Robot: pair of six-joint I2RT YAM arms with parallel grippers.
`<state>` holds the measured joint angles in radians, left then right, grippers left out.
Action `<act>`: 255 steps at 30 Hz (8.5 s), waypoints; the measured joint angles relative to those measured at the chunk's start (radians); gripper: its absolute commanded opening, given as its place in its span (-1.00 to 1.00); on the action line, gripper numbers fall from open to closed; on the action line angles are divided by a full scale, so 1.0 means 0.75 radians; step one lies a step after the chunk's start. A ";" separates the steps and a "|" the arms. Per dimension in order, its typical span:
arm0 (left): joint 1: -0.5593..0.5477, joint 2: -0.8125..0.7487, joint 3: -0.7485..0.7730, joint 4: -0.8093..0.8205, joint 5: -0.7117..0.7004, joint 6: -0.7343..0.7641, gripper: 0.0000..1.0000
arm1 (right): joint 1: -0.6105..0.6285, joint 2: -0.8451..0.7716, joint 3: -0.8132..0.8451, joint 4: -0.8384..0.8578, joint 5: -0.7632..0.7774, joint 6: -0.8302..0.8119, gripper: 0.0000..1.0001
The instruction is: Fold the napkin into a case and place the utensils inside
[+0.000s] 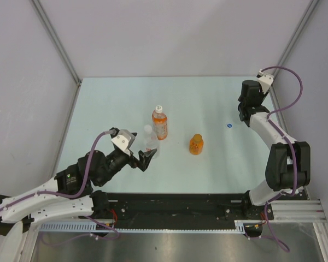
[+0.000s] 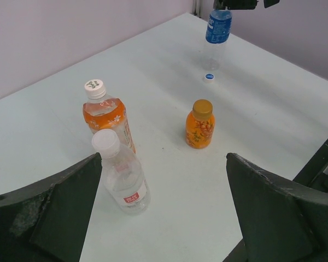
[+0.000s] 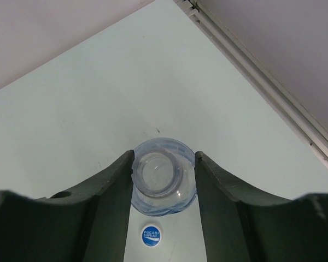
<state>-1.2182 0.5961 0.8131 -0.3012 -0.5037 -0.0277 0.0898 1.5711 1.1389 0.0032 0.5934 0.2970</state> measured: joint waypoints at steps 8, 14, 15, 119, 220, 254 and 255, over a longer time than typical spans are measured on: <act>0.000 -0.011 0.000 0.000 0.015 0.000 0.99 | 0.001 -0.008 0.001 -0.024 0.000 0.023 0.08; 0.000 -0.011 -0.002 -0.001 0.018 0.000 0.99 | 0.010 -0.010 0.000 -0.031 0.000 0.023 0.10; 0.000 -0.011 -0.002 -0.001 0.019 0.000 0.99 | 0.011 -0.011 0.000 -0.034 0.000 0.023 0.10; 0.075 0.006 -0.015 -0.021 -0.119 -0.188 1.00 | 0.931 -0.542 -0.359 -0.333 -0.278 0.068 0.63; 0.580 0.517 0.084 0.620 1.666 -0.498 0.85 | 0.860 -1.011 -0.311 0.134 -1.421 0.610 -1.00; 0.214 0.415 0.050 0.448 0.679 -0.056 -1.00 | 1.010 -0.960 -0.043 -0.286 -0.829 0.532 0.58; 0.186 0.422 0.050 0.445 0.616 -0.026 -0.99 | 1.018 -0.946 -0.043 -0.297 -0.815 0.538 0.55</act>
<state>-1.0790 0.9127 0.8509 0.0322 -0.0414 -0.0475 0.8536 0.8619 1.1065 -0.2195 -0.0177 0.7002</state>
